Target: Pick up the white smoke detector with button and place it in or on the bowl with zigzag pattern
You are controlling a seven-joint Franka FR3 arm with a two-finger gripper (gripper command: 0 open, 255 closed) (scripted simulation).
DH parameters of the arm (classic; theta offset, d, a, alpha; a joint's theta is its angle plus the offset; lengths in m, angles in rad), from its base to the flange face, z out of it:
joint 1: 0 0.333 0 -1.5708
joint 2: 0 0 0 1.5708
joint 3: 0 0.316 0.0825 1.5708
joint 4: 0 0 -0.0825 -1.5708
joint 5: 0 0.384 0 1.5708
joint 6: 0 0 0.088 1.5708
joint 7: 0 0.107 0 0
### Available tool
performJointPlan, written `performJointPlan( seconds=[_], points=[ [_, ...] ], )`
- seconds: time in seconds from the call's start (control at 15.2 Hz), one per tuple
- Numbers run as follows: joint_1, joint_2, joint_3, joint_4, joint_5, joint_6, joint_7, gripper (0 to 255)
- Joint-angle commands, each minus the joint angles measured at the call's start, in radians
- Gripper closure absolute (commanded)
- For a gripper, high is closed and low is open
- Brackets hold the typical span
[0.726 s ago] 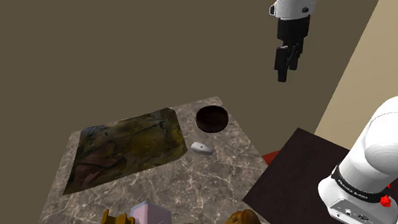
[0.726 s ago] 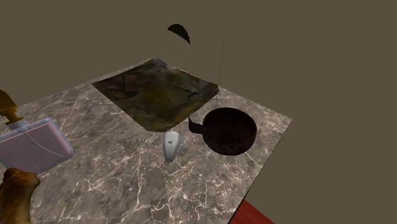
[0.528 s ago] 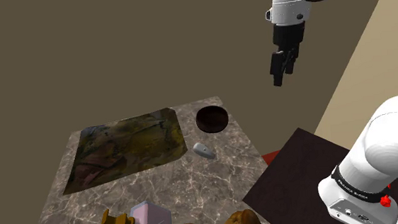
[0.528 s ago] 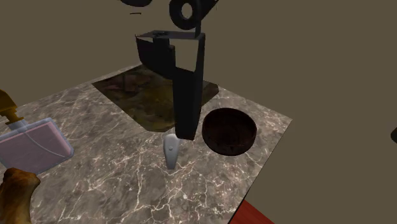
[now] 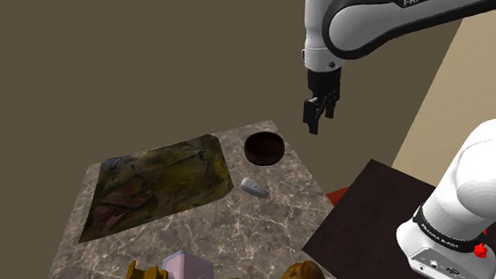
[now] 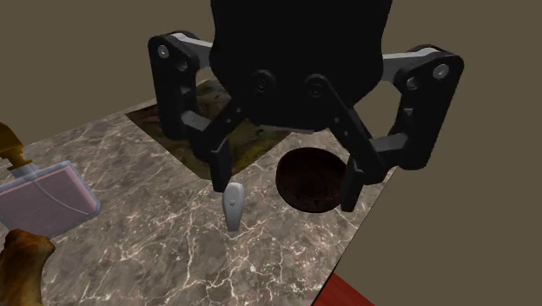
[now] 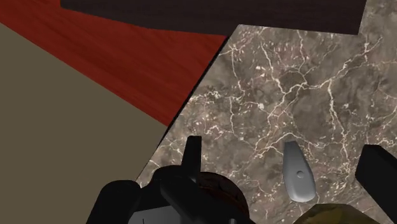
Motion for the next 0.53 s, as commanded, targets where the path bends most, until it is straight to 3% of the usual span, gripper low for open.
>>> performJointPlan(
  seconds=[0.0, 0.46],
  points=[
    [0.007, 0.048, 0.022, -0.013, 0.01, 0.074, 0.024, 0],
    [0.022, 0.281, 0.099, 0.001, 0.013, 0.324, 0.118, 0]
  ],
)
